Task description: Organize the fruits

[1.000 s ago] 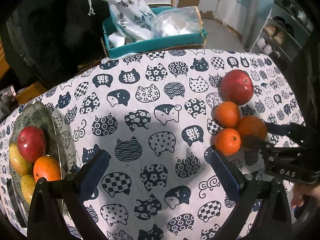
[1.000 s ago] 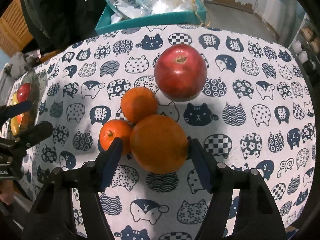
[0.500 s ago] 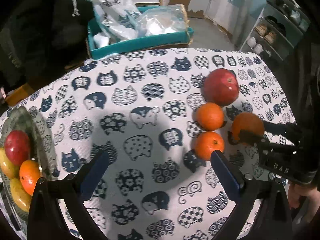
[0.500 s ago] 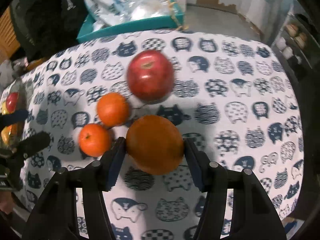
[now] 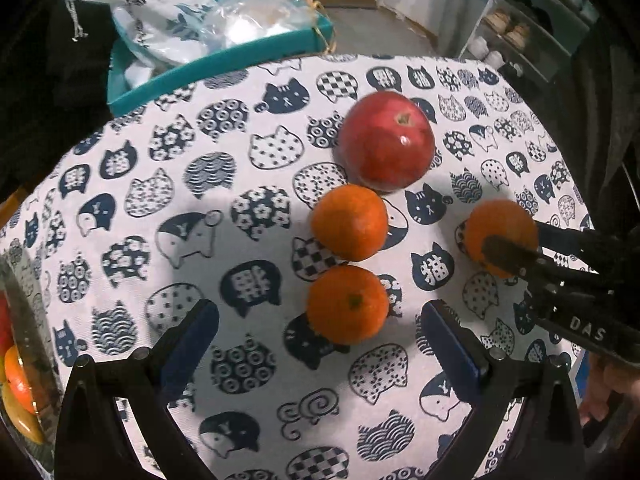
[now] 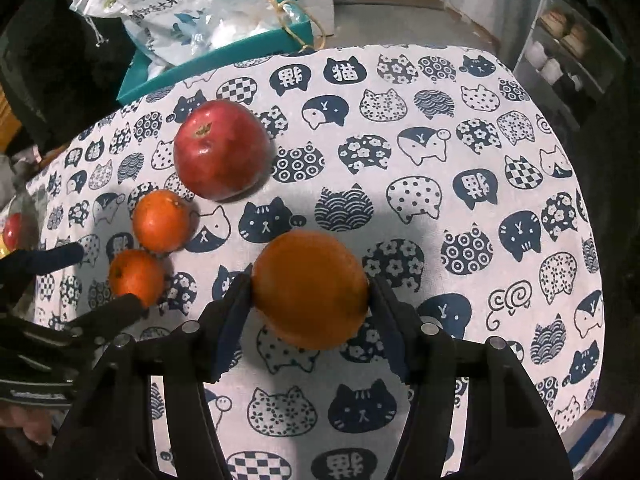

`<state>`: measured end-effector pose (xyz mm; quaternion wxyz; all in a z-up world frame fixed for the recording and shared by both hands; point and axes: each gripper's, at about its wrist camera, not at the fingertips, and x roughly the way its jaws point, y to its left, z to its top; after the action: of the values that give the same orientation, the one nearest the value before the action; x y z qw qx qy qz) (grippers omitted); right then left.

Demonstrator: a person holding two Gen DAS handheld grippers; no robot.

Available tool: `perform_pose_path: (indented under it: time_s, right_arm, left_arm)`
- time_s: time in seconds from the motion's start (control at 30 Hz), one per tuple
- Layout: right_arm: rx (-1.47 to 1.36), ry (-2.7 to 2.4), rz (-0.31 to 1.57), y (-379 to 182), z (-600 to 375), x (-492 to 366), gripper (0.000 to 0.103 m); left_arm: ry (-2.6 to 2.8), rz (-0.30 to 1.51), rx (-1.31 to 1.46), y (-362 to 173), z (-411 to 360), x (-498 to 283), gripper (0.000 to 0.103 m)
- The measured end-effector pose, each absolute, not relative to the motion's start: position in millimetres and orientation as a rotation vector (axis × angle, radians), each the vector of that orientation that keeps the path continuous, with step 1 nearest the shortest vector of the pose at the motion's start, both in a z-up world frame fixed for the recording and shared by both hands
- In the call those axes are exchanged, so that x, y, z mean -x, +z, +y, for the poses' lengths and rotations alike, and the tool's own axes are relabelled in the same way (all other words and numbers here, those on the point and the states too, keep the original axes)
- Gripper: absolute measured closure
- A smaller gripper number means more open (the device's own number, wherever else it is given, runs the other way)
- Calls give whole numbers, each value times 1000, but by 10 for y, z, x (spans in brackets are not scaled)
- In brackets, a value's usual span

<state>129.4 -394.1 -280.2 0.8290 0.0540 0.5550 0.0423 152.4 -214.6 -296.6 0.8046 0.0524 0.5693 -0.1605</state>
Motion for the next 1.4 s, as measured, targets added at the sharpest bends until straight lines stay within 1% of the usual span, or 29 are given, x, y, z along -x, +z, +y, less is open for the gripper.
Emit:
perform_pose_path:
  time_s: [0.1, 0.17, 0.23, 0.27, 0.3, 0.37, 0.4, 0.47, 0.9, 1.13, 1.4]
  right_arm:
    - [-125, 102, 1180, -2813, -3956, -1304, 41]
    - [-142, 117, 1189, -2841, -3964, -1316, 40]
    - [-163, 132, 1199, -2882, -3967, -1338, 39]
    - [-170, 134, 1198, -2888, -3975, -1338, 39]
    - [-174, 131, 1194, -2887, -3973, -1340, 39]
    - [-175, 129, 1192, -2884, -3971, -1347, 40]
    - [-180, 128, 1192, -2880, -3976, -1349, 40]
    - [-188, 122, 1188, -2875, -3978, -1343, 41]
    - [-103, 69, 1104, -2608, -3902, -1238, 42]
    - [-45, 66, 1053, -2364, -3811, -1150, 42]
    - [-45, 85, 980, -2022, -3738, -1027, 42]
  left_arm:
    - [-353, 1229, -117, -3025, -2223, -1538, 2]
    - [-359, 1232, -127, -3057, -2252, -1536, 8]
    - [-363, 1240, -136, -3094, -2279, -1540, 19]
    - [-364, 1247, -138, -3115, -2284, -1541, 22]
    - [-365, 1253, -137, -3134, -2284, -1541, 27]
    - [-366, 1265, -129, -3166, -2275, -1534, 38]
    - [-366, 1268, -127, -3178, -2269, -1529, 49]
    - [-383, 1256, -121, -3162, -2259, -1517, 58]
    - [-357, 1192, -96, -2899, -2011, -1426, 59]
    - [-340, 1120, -87, -2569, -1892, -1336, 59]
    - [-325, 1043, -87, -2217, -1842, -1195, 59]
